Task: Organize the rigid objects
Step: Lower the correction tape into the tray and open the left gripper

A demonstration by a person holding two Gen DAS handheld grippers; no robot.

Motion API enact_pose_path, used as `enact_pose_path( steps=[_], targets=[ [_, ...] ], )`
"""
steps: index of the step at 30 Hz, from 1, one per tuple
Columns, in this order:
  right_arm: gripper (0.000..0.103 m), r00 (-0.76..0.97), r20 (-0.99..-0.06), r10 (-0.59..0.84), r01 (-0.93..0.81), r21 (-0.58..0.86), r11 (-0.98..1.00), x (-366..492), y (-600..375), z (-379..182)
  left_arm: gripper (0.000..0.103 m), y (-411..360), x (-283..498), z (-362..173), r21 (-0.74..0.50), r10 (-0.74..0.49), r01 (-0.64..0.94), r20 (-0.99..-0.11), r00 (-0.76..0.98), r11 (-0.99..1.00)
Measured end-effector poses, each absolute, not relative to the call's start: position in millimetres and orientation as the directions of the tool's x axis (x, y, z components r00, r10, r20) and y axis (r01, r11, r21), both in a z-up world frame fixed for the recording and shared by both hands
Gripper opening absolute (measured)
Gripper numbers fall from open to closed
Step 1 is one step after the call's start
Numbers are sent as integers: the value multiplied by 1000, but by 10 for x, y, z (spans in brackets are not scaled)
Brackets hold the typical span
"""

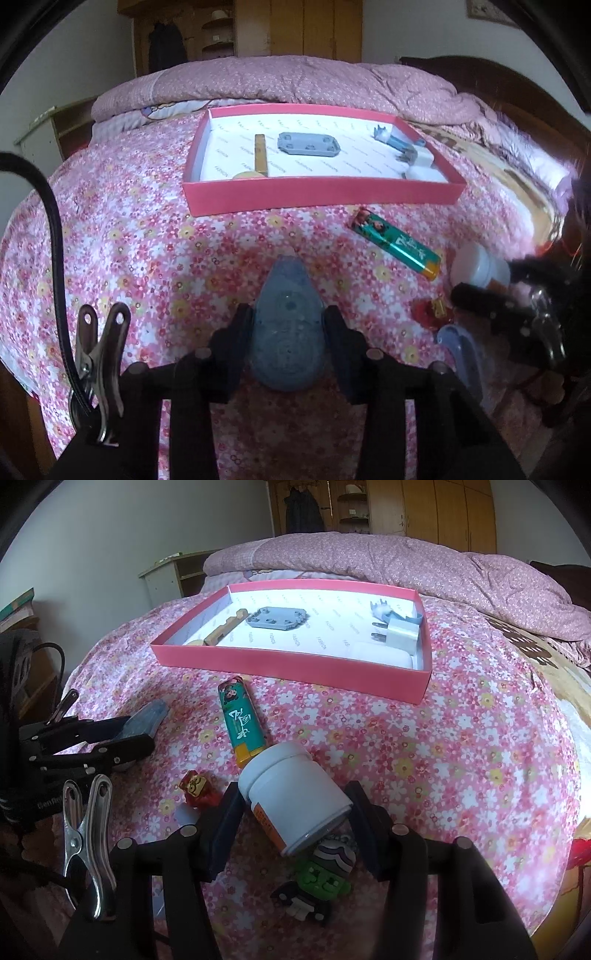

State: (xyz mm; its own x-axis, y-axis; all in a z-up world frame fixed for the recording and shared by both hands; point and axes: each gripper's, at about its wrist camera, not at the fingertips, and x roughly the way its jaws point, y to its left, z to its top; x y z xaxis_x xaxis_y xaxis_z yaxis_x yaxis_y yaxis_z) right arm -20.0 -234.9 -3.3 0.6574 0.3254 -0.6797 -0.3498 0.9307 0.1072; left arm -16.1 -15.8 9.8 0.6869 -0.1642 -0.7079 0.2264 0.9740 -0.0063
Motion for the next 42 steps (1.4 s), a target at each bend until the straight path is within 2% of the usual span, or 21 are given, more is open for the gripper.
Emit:
enact_pose_path(
  steps=[14,27,42],
  targets=[
    [57,655,-674,342,-348,133,928,-195,-2373,-6,42,-34,64,497,-52,-184,197,-641,745,979],
    [57,645,-677,355,-344,157,926,-185,-2389,3,42,-169,821,809,-30,-155,168,-578,801,985],
    [57,627,-685,371,-327,201,923,-73,-2466,56,42,-192,1359,606,-22,-94,102,-608,789,995]
  ],
)
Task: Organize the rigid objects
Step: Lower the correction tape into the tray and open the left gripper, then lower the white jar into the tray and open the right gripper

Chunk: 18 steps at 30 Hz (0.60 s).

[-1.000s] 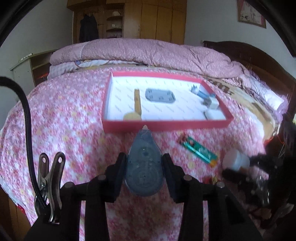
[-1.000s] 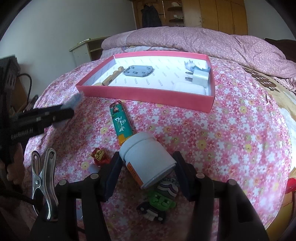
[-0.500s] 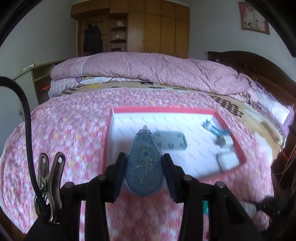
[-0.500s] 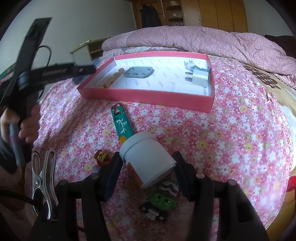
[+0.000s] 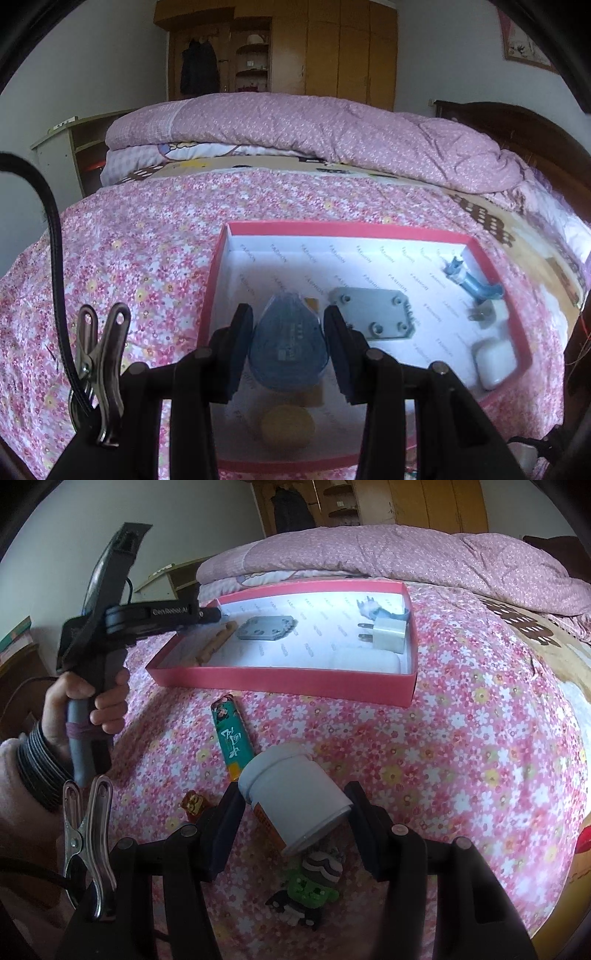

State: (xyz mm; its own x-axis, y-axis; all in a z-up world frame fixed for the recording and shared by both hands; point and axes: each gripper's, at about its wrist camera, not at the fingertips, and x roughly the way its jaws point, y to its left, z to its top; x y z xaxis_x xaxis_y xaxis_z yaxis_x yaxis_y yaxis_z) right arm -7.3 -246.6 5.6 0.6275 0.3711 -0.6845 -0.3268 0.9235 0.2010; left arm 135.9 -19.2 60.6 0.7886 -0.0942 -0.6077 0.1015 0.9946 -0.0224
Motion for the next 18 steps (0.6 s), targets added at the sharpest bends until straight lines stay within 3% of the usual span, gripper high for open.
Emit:
enact_pose_path(
  steps=[5,18],
  targets=[
    [57,627,-685,370,-336,191,922,-31,-2434,96,63,-192,1351,542,-19,-78,85,-618,782,996],
    [57,685,-643,343,-335,140,932,352,-2415,462,66,-70,1011,530,-82,-101,63,-635,766,995]
  ],
)
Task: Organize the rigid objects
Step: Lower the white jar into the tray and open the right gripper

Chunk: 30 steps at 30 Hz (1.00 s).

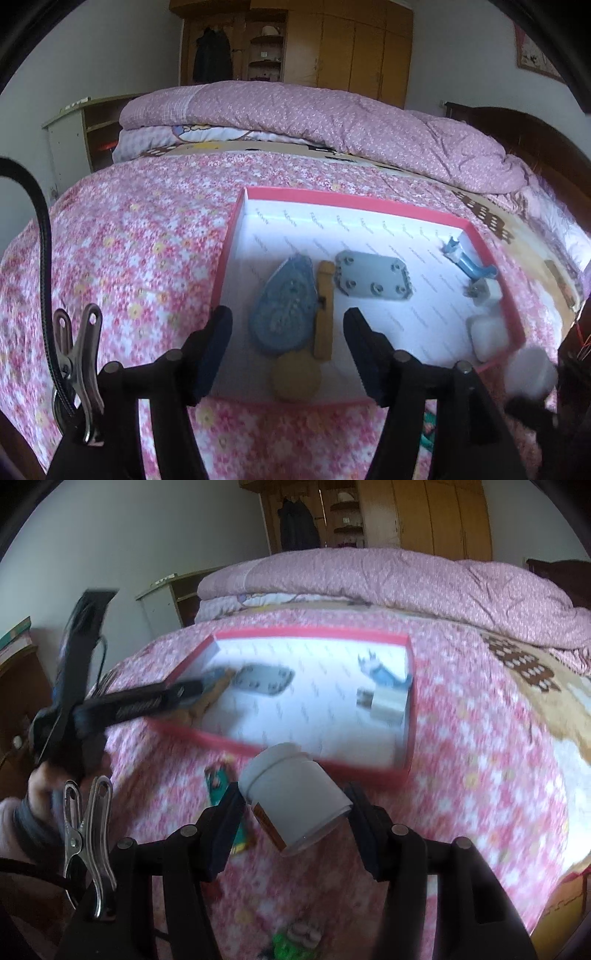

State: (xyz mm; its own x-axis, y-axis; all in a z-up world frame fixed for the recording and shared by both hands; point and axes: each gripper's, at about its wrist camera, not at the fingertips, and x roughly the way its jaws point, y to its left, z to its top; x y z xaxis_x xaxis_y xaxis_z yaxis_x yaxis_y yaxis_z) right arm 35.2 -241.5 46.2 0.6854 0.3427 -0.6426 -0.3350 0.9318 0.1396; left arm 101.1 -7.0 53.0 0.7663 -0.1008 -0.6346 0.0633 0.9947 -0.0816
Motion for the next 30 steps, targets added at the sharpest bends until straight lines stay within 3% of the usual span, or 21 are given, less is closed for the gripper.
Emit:
enact_pose_path(
  steps=[20,30],
  targets=[
    [57,649,-693,314,-215,229,949,1061,-2443,491,66,-121,811,523,-86,-126,92,-643,755,992],
    [59,678,-650,344,-250,237,939,968,-2429,573,66,-155,750,553,-84,-136,107,-640,756,991]
  ],
)
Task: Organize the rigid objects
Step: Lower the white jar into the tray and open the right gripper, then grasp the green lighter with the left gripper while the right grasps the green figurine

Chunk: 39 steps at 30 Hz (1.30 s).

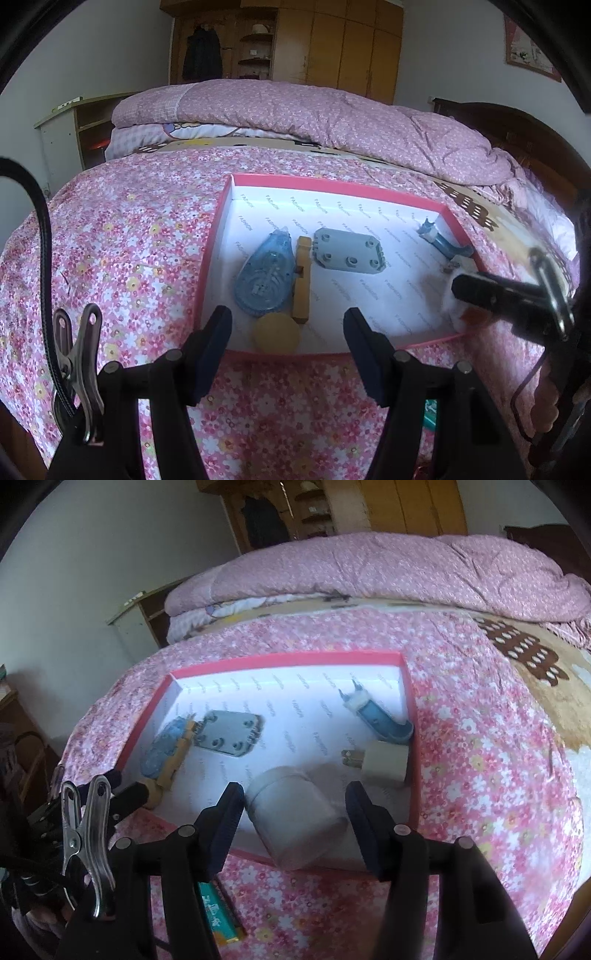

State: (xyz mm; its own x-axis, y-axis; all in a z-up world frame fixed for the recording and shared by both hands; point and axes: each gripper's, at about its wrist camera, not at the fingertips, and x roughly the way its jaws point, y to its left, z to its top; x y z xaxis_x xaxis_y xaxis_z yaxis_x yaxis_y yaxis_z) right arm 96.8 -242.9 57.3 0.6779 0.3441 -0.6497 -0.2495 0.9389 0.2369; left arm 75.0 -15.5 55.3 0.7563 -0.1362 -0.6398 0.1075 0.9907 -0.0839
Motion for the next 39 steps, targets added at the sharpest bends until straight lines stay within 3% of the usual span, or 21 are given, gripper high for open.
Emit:
enact_pose_path(
  steps=[5,39],
  targets=[
    [66,703,-622,345,-277,208,938,888,-2366,678,66,-175,729,566,-84,-142,115,-640,755,990],
    [66,647,-698,306,-287,148,946,-200,-2538,363,66,-322,173,526,-65,-202,215,-674,711,974]
  ],
)
